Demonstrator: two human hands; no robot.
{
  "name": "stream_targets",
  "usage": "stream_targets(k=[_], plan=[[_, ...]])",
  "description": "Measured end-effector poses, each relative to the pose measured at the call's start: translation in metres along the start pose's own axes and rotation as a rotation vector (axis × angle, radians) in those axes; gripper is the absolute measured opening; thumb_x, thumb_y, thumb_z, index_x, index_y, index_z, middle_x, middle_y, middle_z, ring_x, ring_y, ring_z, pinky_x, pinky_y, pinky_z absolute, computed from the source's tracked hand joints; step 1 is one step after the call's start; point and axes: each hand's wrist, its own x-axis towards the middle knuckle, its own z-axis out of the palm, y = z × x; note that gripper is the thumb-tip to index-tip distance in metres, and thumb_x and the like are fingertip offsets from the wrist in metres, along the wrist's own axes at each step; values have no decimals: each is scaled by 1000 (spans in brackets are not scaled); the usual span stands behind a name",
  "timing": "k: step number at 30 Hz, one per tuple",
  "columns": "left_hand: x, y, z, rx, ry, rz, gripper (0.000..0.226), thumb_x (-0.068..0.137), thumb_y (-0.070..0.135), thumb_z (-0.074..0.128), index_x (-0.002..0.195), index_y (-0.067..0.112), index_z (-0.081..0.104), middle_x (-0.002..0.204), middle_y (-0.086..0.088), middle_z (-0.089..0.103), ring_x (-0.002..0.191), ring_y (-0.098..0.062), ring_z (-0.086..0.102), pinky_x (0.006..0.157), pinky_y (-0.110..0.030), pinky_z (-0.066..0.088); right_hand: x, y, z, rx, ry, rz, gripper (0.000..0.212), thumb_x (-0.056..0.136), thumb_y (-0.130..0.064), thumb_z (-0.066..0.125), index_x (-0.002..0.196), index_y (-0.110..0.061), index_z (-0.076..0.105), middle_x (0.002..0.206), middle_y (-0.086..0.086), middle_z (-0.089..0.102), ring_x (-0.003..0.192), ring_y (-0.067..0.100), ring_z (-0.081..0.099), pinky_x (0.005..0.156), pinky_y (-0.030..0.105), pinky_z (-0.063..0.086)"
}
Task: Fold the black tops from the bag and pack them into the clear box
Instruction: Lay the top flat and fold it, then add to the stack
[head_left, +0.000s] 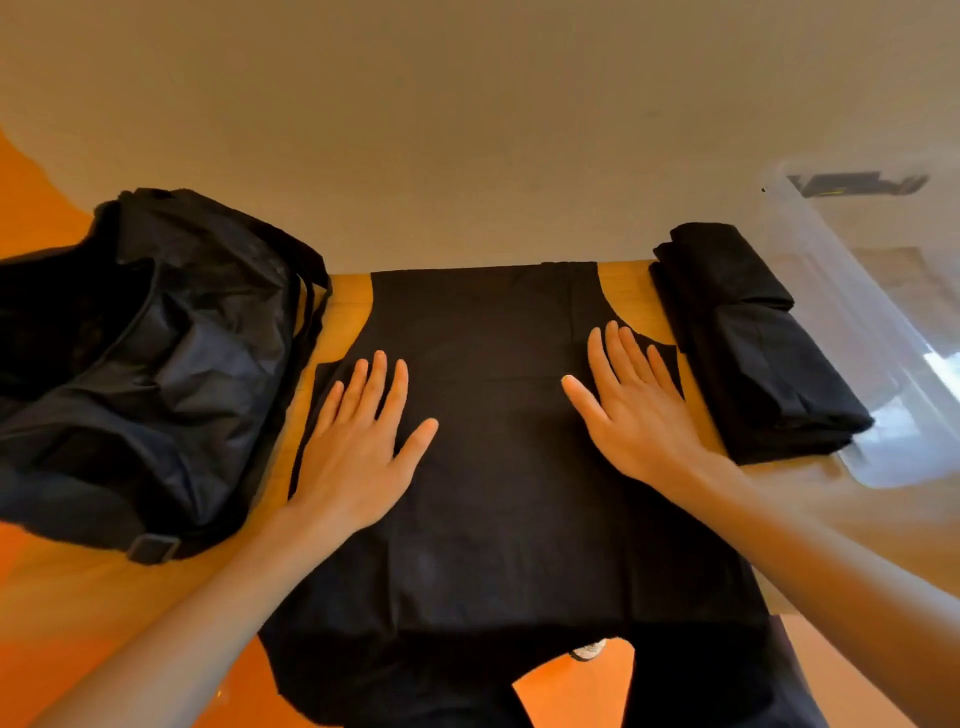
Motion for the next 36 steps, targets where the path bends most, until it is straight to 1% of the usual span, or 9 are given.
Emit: stream_targets(k=[4, 9, 15, 19, 20, 22, 25, 30, 36], plan=[[-1, -12, -5, -34, -8, 33, 89, 88, 73, -11, 162, 24, -9, 171, 1, -13, 154, -11, -18, 124, -29, -10, -2, 12, -9, 30, -10, -42, 87, 91, -72, -9, 163, -23, -8, 170, 0, -16, 154, 14, -19, 117, 31, -20], [-43, 15, -12, -130, 95, 2, 87, 93, 72, 3, 164, 21, 1, 171, 0, -8, 154, -12, -16, 122, -28, -10, -55, 6, -2, 14, 72, -93, 90, 88, -74, -17, 161, -23, -12, 168, 1, -17, 154, 15, -22, 126, 37, -12], [-71, 20, 3, -27, 10, 80, 88, 89, 79, -7, 163, 34, 1, 172, 1, -8, 156, -15, -14, 126, -36, -5, -89, 29, 12, -61, 58, -111, 84, 91, -73, -13, 163, -31, -2, 172, 2, -5, 156, 14, -14, 127, 42, -10], [-90, 22, -7, -195, 132, 48, 84, 94, 76, 8, 161, 29, 27, 172, -3, 10, 158, -20, 3, 126, -36, 5, -111, 33, 8, 111, 184, -157, 74, 100, -68, 7, 162, -30, 18, 169, 1, 13, 158, 19, 4, 128, 39, 3], [-104, 23, -8, -265, 240, 30, 75, 98, 69, 23, 156, 24, 40, 169, -5, 22, 156, -22, 15, 124, -36, 13, -129, 33, 10, 252, 287, -121, 65, 104, -63, 21, 157, -27, 35, 163, 1, 32, 153, 23, 25, 125, 40, 20], [-140, 23, -5, -348, 511, 2, 54, 98, 50, 49, 135, 12, 61, 149, -10, 46, 138, -28, 42, 112, -34, 33, -171, 35, 18, 564, 558, -9, 34, 104, -44, 49, 121, -17, 57, 120, 3, 61, 110, 22, 58, 95, 40, 50], [-199, 17, 17, -536, 750, -202, 36, 93, 44, 54, 96, 9, 60, 107, -2, 46, 98, -27, 51, 83, -31, 42, -219, 40, 41, 647, 712, 148, 19, 95, -23, 68, 89, -17, 50, 84, 0, 53, 77, 21, 51, 69, 34, 44], [-233, 19, 70, -744, 487, -501, 53, 93, 60, 61, 108, 9, 59, 111, -3, 49, 105, -25, 53, 80, -28, 41, -235, 49, 78, 776, 442, 340, 27, 89, -41, 75, 93, -19, 60, 85, -6, 63, 80, 9, 61, 67, 16, 39], [-212, 25, 80, -1216, 349, -554, 49, 92, 32, 75, 135, 17, 56, 128, 3, 63, 118, -16, 59, 93, -32, 47, -222, 51, 86, 878, 291, 362, 29, 84, -49, 78, 99, -27, 67, 88, -14, 70, 81, 3, 66, 73, 31, 57]])
